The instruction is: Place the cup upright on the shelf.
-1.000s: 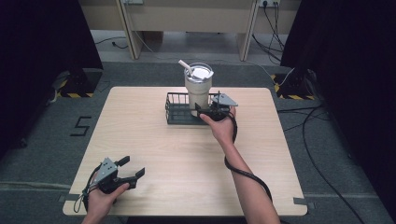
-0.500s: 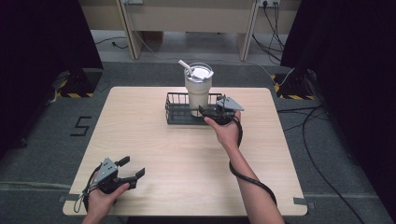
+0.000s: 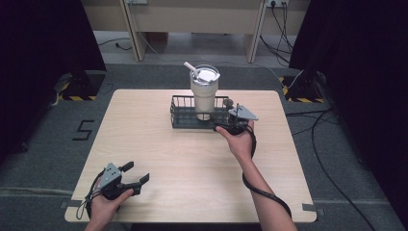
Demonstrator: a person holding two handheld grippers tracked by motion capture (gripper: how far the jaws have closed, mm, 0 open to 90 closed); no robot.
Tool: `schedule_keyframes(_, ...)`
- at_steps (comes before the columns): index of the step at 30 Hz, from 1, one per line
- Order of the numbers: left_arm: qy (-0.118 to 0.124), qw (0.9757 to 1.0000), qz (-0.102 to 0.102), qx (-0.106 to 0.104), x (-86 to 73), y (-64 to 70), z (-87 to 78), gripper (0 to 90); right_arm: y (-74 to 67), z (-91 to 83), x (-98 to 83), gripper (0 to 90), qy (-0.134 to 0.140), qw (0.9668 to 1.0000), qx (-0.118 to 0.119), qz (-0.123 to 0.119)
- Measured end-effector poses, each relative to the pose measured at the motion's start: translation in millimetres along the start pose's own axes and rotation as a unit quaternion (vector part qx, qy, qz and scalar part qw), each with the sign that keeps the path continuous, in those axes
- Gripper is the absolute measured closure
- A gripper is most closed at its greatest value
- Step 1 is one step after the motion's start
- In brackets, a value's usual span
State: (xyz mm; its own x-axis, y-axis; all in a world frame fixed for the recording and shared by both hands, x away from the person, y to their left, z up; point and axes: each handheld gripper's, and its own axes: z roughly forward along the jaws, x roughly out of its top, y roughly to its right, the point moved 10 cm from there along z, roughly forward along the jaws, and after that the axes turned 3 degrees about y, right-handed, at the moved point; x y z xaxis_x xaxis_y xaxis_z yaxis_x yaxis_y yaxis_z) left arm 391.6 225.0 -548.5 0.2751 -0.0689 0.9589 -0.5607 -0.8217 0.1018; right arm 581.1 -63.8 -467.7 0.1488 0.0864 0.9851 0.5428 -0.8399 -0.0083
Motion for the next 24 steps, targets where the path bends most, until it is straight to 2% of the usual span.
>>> schedule_keyframes(24,-0.002,1.0000,-0.001,0.004,-1.1,-0.9,-0.3,16.2,0.7,-36.8,-15.6,15.3,-0.010,0.9999,0.000,-0.006)
